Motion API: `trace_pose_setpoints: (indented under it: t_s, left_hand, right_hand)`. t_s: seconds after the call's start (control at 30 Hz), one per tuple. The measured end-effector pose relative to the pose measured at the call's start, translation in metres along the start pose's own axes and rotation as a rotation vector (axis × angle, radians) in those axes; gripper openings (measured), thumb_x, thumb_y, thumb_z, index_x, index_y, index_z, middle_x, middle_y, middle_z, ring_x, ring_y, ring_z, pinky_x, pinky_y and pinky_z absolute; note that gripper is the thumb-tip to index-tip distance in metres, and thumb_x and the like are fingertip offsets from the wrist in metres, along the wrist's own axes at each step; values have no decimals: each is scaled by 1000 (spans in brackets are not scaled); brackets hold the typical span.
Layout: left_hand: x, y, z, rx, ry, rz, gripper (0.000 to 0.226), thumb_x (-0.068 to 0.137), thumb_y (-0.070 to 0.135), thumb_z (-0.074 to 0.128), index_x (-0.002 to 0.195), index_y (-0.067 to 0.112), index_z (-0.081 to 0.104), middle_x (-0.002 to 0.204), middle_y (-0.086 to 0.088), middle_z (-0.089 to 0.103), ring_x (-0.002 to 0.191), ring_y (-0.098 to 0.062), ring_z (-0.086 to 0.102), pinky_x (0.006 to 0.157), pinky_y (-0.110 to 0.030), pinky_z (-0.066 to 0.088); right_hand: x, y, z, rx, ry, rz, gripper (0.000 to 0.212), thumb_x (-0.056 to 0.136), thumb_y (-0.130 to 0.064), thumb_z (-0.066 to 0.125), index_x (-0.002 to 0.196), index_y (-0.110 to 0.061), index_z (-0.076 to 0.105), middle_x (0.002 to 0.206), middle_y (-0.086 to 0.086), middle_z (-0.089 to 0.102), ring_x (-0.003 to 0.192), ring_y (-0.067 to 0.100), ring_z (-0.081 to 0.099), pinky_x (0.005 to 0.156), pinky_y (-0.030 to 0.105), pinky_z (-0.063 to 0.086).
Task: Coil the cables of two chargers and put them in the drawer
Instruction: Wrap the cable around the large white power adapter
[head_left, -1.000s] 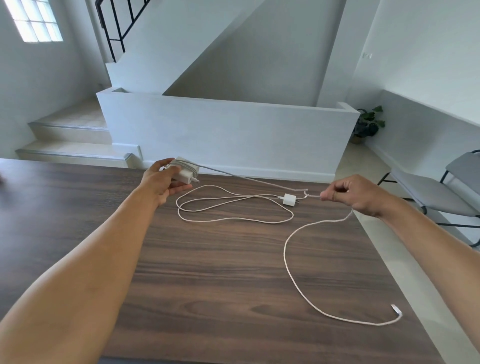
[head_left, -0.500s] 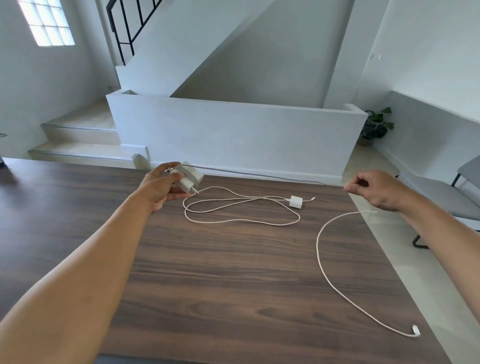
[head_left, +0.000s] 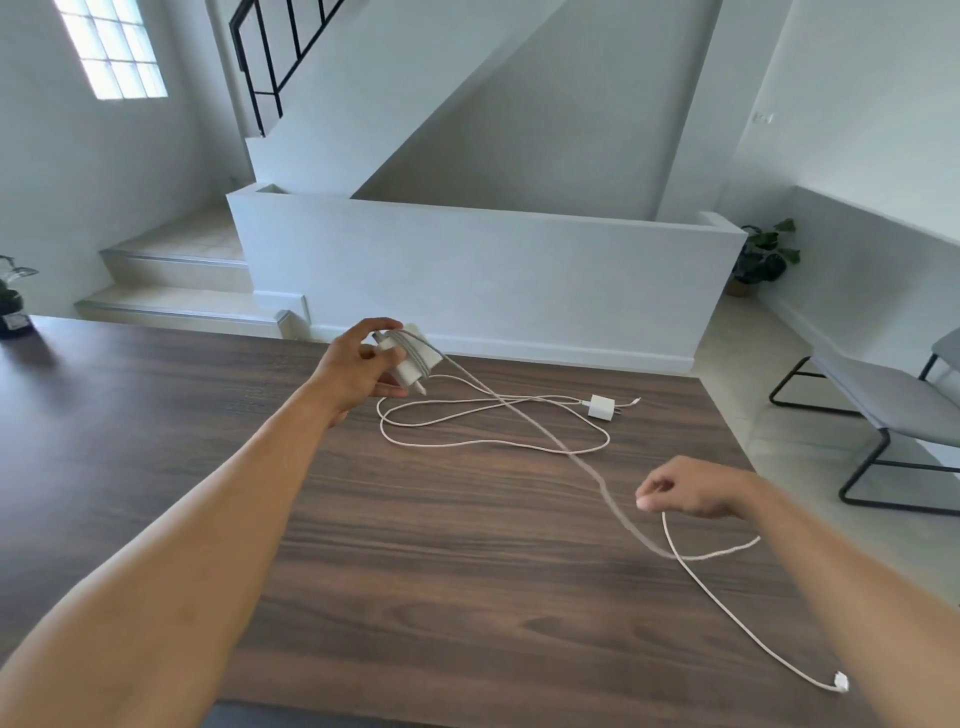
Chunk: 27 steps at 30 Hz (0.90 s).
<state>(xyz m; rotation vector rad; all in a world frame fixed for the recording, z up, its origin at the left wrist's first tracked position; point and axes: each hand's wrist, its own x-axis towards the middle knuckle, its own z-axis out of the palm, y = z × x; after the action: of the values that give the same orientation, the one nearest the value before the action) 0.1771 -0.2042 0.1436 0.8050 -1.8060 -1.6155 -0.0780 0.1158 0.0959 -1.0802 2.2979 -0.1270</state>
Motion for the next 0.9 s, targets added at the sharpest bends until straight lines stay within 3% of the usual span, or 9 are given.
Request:
trace_pose_setpoints:
  t_s: [0.1,0.17,0.27,0.33,0.4,0.5,0.63,0.8,0.9]
  left_hand:
    - [-5,4,13,57,-74,38,32,91,1,60,118,18,59,103,-28,59,77,-34,68,62,-39,62]
    - [-8,8,22,66,-124,49,32,91,1,60,119,17,58,104,-27,59,75,-33,68,63,-39,62]
    - [-14,12,38,71,-209,59,32,91,2,61,119,17,58,103,-22,60,73,-27,69,64,-39,61]
    - [-17,14,46,84,-252,72,31,91,3,61,117,18,59,102,-20,61,73,-26,68,65,-39,61]
    - [-18,15,50,88,-285,78,31,91,3,62,117,19,59,101,-20,61,73,-26,67,68,-43,61]
    - [-21,17,50,105,-308,82,31,91,4,62,118,18,59,100,-21,61,70,-21,67,67,-42,61]
    - [-24,17,44,59,-307,65,30,92,3,60,119,18,59,108,-32,60,74,-27,68,65,-39,60]
    - [-22,21,37,-23,-301,45,29,92,4,60,117,19,60,111,-33,60,77,-32,69,67,-41,60]
    - [-22,22,34,-39,-308,28,30,92,4,60,117,20,60,106,-27,61,77,-32,70,68,-42,60]
  right_hand:
    - [5,-28,1,144,147,-92,25,92,-34,60,112,-21,68,113,-6,66,107,10,59,94,23,41]
    - [5,-58,-3,330,251,-173,21,94,-37,56,107,-24,68,109,-7,66,103,10,59,90,24,41]
    - [5,-104,-3,525,236,-285,22,95,-48,48,98,-34,64,102,-16,62,101,8,57,87,25,39]
    - [8,-127,6,525,260,-336,33,95,-52,45,115,-30,61,108,-15,59,106,8,54,91,25,38]
    - [16,-140,17,470,439,-363,42,96,-48,46,128,-22,54,113,-4,57,106,11,55,92,28,40]
    - [17,-146,21,398,655,-424,28,98,-38,47,116,-21,58,98,1,54,90,12,50,80,25,37]
    - [13,-140,20,395,637,-451,25,101,-24,43,89,-11,59,71,-6,60,65,5,52,59,25,34]
    - [13,-139,36,502,710,-493,27,101,-27,45,85,-11,59,59,-10,52,58,4,47,56,17,34]
    - [11,-140,45,476,832,-569,25,100,-24,48,87,-13,66,72,-6,57,71,5,51,65,10,35]
